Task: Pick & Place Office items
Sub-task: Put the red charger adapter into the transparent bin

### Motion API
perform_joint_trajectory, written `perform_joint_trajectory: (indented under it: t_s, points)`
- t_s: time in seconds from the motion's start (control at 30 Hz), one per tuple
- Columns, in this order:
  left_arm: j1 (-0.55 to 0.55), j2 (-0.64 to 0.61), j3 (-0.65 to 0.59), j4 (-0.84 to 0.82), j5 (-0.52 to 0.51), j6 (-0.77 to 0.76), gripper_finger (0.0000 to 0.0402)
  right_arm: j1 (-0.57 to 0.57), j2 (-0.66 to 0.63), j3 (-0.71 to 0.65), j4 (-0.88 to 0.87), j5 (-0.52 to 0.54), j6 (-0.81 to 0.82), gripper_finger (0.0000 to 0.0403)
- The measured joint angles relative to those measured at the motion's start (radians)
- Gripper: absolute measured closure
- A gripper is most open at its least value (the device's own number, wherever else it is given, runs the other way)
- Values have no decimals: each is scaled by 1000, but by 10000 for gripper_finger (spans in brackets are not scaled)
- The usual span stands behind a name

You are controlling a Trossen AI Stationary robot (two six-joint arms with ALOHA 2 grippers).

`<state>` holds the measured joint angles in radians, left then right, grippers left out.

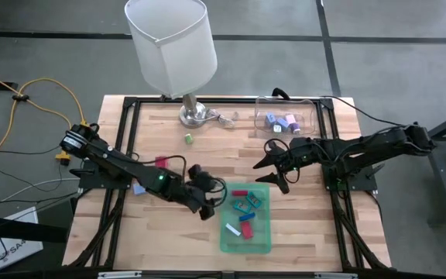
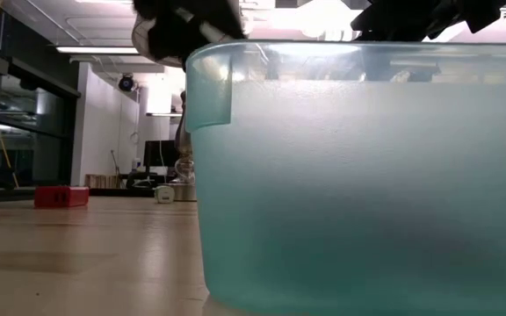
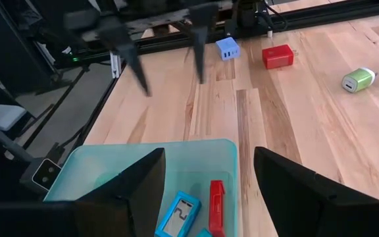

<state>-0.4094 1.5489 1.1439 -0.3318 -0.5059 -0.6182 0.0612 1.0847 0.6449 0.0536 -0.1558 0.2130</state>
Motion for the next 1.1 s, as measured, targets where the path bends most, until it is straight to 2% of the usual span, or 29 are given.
perform_joint_trajectory:
  t_s: [0.17,0.37,0.5,0.6,0.83,1.1]
  points:
    - [15,-28,-1,-236,-24,-271,124,0,0,0,0,0,0,183]
    - [22,-58,-1,-550,-123,-575,124,0,0,0,3,0,0,183]
    - [42,-61,-1,-730,-89,-813,124,0,0,0,3,0,0,183]
    - [72,-61,-1,-830,-16,-943,124,0,0,0,3,0,0,183]
    - [152,-61,-15,-989,96,-1078,124,0,0,0,3,0,0,183]
    - [244,-61,-97,-1000,217,-1155,124,0,0,0,3,0,0,183]
